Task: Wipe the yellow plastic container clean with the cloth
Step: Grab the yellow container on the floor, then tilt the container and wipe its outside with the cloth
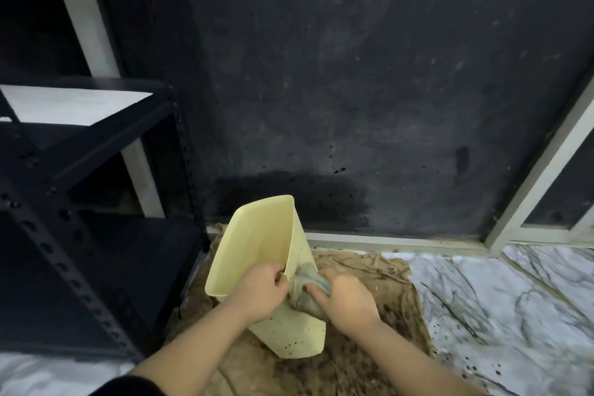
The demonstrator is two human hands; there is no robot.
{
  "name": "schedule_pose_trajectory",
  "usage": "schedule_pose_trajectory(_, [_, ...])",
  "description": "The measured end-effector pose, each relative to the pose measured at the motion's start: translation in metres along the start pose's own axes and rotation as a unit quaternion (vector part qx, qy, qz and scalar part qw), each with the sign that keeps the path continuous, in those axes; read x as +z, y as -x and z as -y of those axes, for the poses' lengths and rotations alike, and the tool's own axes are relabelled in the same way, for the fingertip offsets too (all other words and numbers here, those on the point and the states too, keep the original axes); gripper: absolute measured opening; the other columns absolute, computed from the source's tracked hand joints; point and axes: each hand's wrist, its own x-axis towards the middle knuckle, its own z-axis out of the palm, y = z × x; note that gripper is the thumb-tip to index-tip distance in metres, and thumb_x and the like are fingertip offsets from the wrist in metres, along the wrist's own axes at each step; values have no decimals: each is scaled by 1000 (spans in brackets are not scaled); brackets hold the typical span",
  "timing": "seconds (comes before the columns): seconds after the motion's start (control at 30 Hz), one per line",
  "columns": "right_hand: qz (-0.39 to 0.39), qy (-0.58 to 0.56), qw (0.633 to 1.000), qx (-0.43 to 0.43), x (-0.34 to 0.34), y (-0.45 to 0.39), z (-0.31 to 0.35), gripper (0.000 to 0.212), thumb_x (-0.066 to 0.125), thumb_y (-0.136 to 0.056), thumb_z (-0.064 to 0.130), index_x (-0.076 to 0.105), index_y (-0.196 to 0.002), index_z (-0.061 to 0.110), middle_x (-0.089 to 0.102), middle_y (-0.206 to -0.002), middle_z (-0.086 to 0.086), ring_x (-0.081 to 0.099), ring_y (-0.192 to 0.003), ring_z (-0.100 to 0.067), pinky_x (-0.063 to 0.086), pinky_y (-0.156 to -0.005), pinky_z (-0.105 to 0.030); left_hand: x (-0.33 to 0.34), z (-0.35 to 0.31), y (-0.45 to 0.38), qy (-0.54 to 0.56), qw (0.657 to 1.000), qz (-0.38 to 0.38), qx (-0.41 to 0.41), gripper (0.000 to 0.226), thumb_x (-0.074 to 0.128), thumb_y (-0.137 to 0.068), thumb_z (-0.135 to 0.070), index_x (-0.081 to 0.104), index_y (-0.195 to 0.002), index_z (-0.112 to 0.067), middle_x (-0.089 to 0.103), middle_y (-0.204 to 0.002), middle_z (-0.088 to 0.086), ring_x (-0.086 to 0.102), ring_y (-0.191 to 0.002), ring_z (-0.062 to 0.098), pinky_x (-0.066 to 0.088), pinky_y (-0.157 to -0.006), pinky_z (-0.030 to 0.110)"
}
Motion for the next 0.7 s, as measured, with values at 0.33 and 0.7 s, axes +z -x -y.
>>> schedule_pose_trajectory(0.33, [51,-61,997,-3,25,-11,10,38,59,-80,44,58,-102,12,57,-103,-5,54,-94,-19,44,-82,-29,15,36,-5,109,978,-174,18,31,45,-95,-24,66,-106,-4,69,-88,7,61,-80,18,41,-70,25])
schedule_pose_trajectory(0.7, [-80,-151,985,-36,37,-17,10,32,59,-85,35,60,-112,19,57,-97,-1,53,-89,-13,42,-79,-24,24,22,3,187,952,-240,-19,44,42,-96,-16,36,-54,-26,39,-53,-8,38,-53,9,28,-51,22])
